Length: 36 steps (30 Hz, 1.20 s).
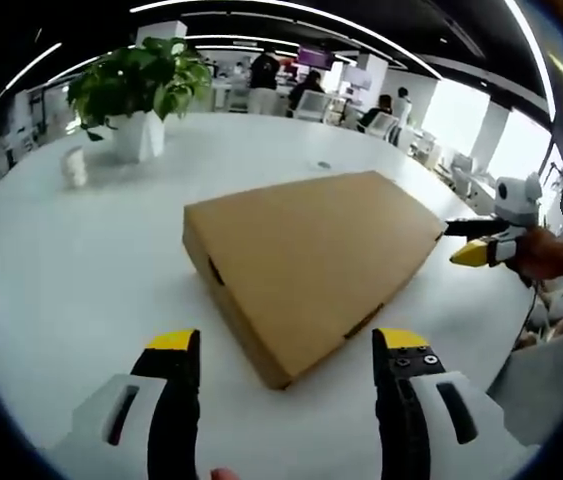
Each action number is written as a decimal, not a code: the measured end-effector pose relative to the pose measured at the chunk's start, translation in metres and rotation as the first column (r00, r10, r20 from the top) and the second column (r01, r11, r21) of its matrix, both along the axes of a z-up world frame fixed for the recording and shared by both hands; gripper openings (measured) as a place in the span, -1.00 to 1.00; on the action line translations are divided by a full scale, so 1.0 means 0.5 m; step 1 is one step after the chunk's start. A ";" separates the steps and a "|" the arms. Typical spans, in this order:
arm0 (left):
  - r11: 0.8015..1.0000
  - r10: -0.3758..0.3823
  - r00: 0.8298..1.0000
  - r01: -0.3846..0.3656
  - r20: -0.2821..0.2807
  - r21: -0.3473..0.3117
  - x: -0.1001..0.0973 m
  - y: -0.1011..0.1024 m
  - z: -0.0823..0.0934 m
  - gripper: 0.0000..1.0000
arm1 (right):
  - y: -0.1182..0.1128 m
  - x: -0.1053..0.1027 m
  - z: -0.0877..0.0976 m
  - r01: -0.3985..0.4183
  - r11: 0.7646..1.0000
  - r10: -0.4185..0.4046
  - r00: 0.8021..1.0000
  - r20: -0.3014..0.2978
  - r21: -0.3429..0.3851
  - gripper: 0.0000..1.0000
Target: Operate the shoe box by opening the lid, removing the specified soft item, and placing it in the target area until the item is outside and the box remains undamaged.
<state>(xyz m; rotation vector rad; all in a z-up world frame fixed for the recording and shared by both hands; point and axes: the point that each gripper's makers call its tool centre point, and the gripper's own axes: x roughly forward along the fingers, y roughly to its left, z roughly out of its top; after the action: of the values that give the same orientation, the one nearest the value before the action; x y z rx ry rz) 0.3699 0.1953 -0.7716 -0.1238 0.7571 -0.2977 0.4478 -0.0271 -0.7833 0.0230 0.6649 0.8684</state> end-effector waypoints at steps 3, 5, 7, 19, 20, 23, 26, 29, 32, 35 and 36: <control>1.000 -0.014 1.000 0.014 -0.002 -0.011 0.003 -0.007 -0.002 0.42 | 0.002 0.005 -0.002 -0.007 1.000 0.007 1.000 0.006 -0.009 0.58; 1.000 -0.017 1.000 0.017 0.001 -0.018 0.005 -0.010 -0.002 0.40 | 0.004 0.007 -0.005 -0.018 1.000 0.018 1.000 0.009 -0.016 0.55; 1.000 -0.024 1.000 0.024 -0.001 -0.011 0.008 -0.012 -0.004 0.33 | 0.008 0.008 -0.003 -0.025 1.000 0.025 1.000 0.011 -0.004 0.52; 0.997 -0.062 0.998 0.063 -0.012 0.037 0.009 -0.025 -0.022 0.20 | 0.018 0.018 0.001 -0.045 0.999 0.045 0.998 0.042 0.003 0.18; 0.997 -0.063 0.998 0.063 -0.011 0.035 0.009 -0.025 -0.022 0.20 | 0.017 0.018 0.001 -0.041 0.999 0.040 0.998 0.042 0.003 0.16; 0.997 -0.069 0.998 0.069 -0.012 0.034 0.009 -0.025 -0.023 0.19 | 0.017 0.018 0.001 -0.038 0.999 0.038 0.998 0.042 0.001 0.14; 0.996 -0.076 0.997 0.077 -0.016 0.043 0.009 -0.025 -0.023 0.17 | 0.018 0.017 0.001 -0.036 0.999 0.036 0.999 0.038 0.001 0.13; 0.996 -0.076 0.997 0.076 -0.015 0.041 0.009 -0.024 -0.023 0.17 | 0.019 0.016 0.001 -0.034 0.999 0.034 0.999 0.041 0.000 0.12; 0.997 -0.073 0.997 0.074 -0.014 0.039 0.008 -0.024 -0.023 0.16 | 0.019 0.015 0.002 -0.033 0.999 0.033 0.999 0.041 -0.001 0.12; 0.997 -0.070 0.997 0.071 -0.013 0.035 0.007 -0.024 -0.023 0.15 | 0.019 0.014 0.004 -0.029 1.000 0.029 0.999 0.044 -0.001 0.11; 0.997 -0.071 0.997 0.071 -0.013 0.035 0.007 -0.024 -0.023 0.14 | 0.019 0.013 0.003 -0.028 1.000 0.028 0.999 0.043 -0.002 0.11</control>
<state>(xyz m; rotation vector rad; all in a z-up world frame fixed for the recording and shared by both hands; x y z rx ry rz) 0.3733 0.1834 -0.7829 -0.0655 0.7795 -0.3512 0.4544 -0.0177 -0.7817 -0.0060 0.6270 0.8932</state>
